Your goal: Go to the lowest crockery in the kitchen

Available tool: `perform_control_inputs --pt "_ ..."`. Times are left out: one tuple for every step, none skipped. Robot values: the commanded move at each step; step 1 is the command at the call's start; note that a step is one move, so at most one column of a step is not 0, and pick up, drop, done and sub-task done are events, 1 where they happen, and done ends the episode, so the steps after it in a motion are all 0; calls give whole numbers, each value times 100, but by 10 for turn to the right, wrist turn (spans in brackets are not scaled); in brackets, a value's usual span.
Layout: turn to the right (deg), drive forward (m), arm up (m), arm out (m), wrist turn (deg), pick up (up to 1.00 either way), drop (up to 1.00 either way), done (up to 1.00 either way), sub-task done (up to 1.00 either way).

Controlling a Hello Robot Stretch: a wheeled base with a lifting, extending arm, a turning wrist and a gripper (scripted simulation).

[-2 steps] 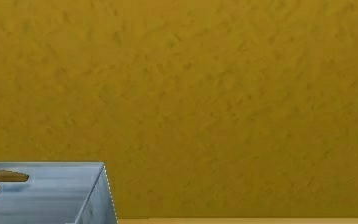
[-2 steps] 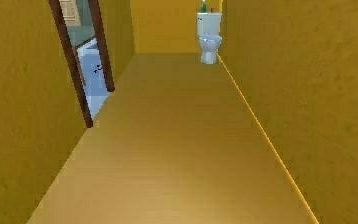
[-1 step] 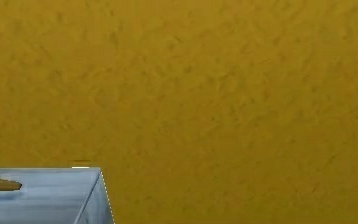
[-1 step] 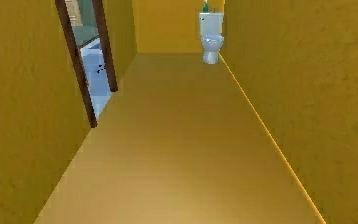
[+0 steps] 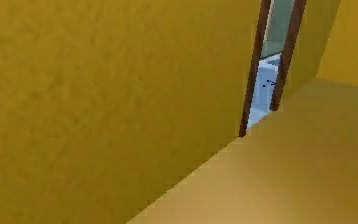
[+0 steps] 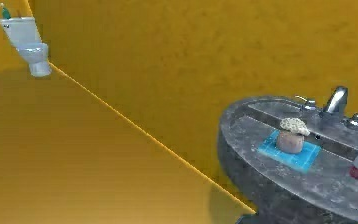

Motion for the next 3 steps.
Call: perform_control_inputs --pt "360 0 0 0 0 0 0 0 0" --pt "0 100 0 0 0 0 0 0 0" --pt "0 100 0 0 0 0 0 0 0"
